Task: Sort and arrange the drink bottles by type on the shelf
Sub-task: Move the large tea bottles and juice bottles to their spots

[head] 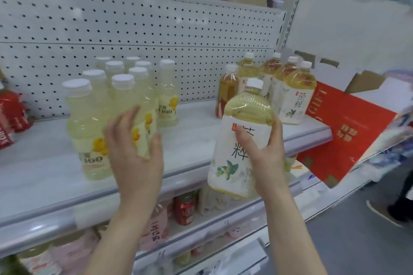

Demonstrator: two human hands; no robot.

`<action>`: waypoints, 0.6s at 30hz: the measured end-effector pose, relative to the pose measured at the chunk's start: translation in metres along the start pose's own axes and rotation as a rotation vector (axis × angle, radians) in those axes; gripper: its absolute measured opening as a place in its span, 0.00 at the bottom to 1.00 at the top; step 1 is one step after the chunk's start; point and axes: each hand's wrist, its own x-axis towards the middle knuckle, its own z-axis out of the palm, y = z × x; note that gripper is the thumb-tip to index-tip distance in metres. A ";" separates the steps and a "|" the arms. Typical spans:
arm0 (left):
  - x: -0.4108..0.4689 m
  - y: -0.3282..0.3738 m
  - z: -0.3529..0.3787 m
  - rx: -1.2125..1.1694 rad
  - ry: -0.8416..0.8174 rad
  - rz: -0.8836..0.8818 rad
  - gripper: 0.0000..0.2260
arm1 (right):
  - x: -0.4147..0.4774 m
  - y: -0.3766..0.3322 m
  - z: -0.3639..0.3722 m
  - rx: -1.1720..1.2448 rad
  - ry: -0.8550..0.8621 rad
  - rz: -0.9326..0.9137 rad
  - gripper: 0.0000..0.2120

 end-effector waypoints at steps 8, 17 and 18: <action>0.059 0.009 0.173 -0.001 -0.680 -0.295 0.38 | 0.084 0.019 -0.043 -0.002 0.097 -0.072 0.40; 0.099 -0.033 0.300 0.024 -0.780 -0.444 0.34 | 0.179 0.064 -0.061 -0.218 0.014 -0.132 0.42; 0.099 -0.037 0.303 0.020 -0.780 -0.444 0.33 | 0.186 0.072 -0.060 -0.218 0.007 -0.122 0.42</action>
